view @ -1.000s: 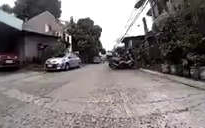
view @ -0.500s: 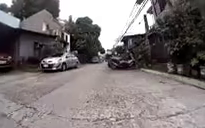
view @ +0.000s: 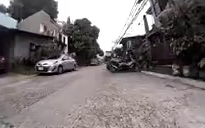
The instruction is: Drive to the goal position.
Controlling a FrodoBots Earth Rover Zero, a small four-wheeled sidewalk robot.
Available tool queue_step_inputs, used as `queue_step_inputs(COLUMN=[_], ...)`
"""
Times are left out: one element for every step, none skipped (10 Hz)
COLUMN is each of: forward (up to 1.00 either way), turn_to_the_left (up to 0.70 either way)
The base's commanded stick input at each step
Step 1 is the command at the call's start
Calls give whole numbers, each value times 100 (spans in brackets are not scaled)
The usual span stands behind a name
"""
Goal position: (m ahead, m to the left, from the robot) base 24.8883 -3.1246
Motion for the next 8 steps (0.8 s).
queue_step_inputs(forward=[100,100,100,100,100,100,100,100], turn_to_the_left=[0,0,0,0,0,0,0,0])
